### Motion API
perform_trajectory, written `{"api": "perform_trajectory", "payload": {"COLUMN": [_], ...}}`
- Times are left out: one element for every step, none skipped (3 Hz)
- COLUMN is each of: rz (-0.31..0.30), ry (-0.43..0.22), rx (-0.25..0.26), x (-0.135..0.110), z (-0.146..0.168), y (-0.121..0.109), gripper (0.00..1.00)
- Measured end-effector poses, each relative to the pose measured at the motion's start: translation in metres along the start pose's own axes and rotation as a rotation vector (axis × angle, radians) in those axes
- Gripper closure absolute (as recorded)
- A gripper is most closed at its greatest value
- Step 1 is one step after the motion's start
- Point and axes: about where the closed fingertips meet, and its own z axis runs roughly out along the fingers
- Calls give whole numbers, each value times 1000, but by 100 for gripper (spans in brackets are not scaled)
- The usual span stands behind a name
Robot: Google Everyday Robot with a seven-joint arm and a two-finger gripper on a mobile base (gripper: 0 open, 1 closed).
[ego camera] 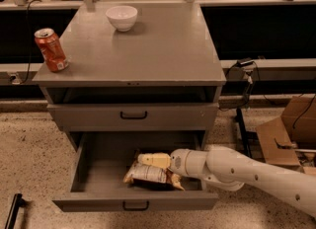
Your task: Place brown chip bag into middle drawer
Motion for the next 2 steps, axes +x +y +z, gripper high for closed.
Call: {"api": "perform_trajectory", "payload": {"rz": [-37,-22], "ry": [-22,-46], "rx": [-5,12], "x": [2,0], "z": [-33,-46], "y": [18,10], "gripper": [0,0]}}
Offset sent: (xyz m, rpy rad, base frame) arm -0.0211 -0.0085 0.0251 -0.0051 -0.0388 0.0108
